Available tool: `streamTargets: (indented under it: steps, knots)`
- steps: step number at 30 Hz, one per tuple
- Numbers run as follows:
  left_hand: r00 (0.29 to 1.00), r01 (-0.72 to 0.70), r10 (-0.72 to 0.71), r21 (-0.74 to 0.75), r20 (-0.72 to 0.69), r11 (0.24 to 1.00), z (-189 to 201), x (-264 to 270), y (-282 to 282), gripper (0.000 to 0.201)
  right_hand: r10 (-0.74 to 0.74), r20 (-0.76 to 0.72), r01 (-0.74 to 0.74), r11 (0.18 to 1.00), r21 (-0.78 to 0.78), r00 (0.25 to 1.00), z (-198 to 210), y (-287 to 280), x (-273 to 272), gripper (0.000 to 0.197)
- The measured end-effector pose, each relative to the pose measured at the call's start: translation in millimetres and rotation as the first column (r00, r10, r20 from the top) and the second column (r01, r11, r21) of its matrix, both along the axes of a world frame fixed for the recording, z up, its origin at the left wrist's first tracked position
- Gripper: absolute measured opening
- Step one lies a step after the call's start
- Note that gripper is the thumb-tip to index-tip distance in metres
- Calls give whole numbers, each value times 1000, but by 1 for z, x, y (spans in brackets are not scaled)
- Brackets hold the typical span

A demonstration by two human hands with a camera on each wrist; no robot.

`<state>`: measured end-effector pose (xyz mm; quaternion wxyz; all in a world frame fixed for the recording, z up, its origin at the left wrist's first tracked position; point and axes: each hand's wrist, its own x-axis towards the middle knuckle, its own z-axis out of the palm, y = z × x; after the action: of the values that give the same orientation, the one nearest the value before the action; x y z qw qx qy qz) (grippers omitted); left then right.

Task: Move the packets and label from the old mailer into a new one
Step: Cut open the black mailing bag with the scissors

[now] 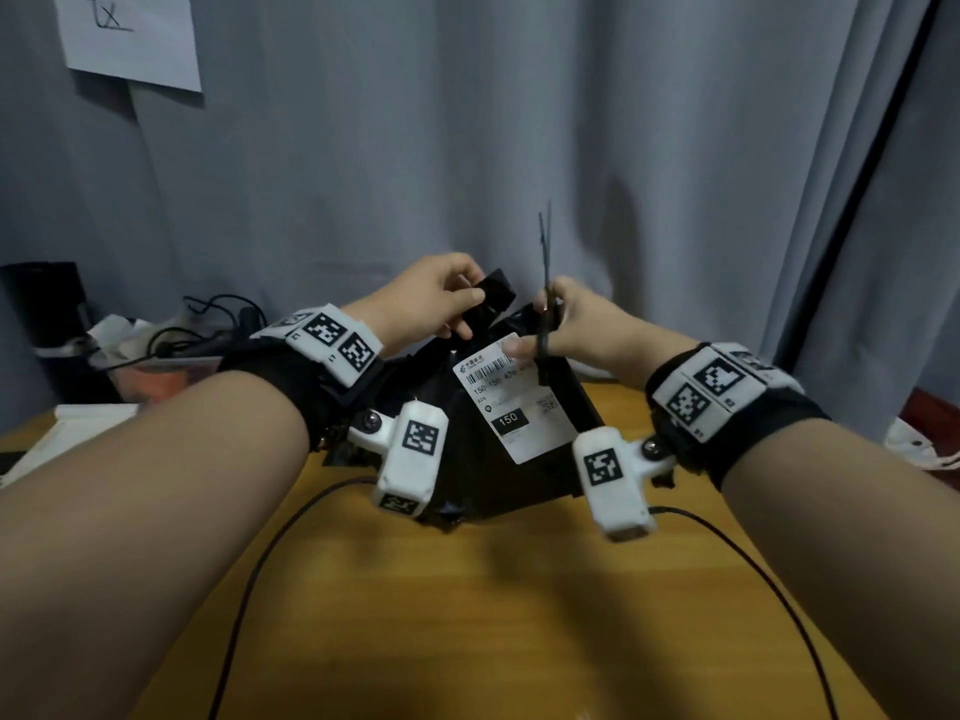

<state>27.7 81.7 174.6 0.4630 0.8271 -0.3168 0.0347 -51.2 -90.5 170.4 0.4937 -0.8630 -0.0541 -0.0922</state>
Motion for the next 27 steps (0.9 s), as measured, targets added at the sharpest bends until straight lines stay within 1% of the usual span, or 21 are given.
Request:
streamTargets:
  steps: [2, 4, 6, 8, 10, 11, 13, 14, 16, 17, 19, 20, 22, 23, 24, 25, 26, 27]
  knots:
    - [1000, 3, -3, -18, -16, 1000, -7, -2, -2, 7, -103, 40, 102, 994, 31, 994, -11, 11, 9, 44]
    - [998, -3, 0, -38, -65, 999, -15, -2, 0, 4, -184, 90, 167, 972, 166, 979, -21, 16, 16, 35]
    - [987, -9, -1, -59, -158, 998, -26, -3, 3, 7, -201, 96, 165, 940, 298, 975, -29, 21, 19, 33]
    - [966, -19, -4, -87, -259, 996, -40, -3, 5, 6, -232, 107, 179, 913, 368, 967, -39, 23, 26, 32]
    - [961, -47, 7, -138, -275, 989, -51, 0, 4, 5, -233, 105, 162, 875, 456, 967, -47, 27, 32, 38]
    - [969, -69, 27, -163, -246, 984, -54, 2, 3, 3, -226, 97, 149, 854, 498, 969, -50, 30, 34, 40]
    - [987, -113, 91, -170, -131, 979, -55, 9, 4, 5, -208, 92, 120, 812, 572, 974, -54, 36, 38, 41]
    - [991, -129, 122, -147, -56, 981, -52, 11, 6, 7, -194, 86, 102, 785, 611, 977, -55, 40, 39, 41]
    - [976, -177, 179, -30, 126, 984, -39, 14, 13, 11, -157, 73, 63, 718, 693, 985, -54, 46, 44, 40]
    - [952, -215, 197, 53, 235, 975, -30, 13, 18, 13, -127, 62, 41, 681, 731, 990, -52, 48, 46, 39]
    - [870, -309, 191, 202, 454, 929, -10, 9, 26, 18, -72, 38, 15, 623, 782, 997, -48, 53, 50, 37]
    - [827, -351, 172, 251, 535, 902, 0, 7, 28, 21, -51, 34, 4, 602, 799, 998, -46, 55, 51, 37]
    - [768, -398, 127, 311, 628, 863, 14, 3, 24, 24, -15, 32, -17, 571, 821, 999, -45, 54, 52, 36]
    - [757, -408, 102, 344, 646, 846, 17, 1, 21, 24, -4, 27, -20, 573, 819, 1000, -46, 52, 51, 36]
    - [759, -407, 75, 382, 647, 829, 15, 0, 16, 24, 6, 22, -21, 598, 802, 1000, -50, 47, 51, 36]
    - [777, -389, 45, 422, 628, 819, 9, 0, 12, 23, 19, 17, -25, 649, 760, 1000, -55, 40, 49, 37]
    - [817, -341, 18, 459, 576, 820, -1, 2, 8, 19, 29, 0, -21, 724, 690, 1000, -63, 31, 47, 38]
    - [878, -266, 3, 483, 479, 834, -13, 3, 5, 14, 35, -32, -10, 813, 583, 999, -71, 21, 43, 38]
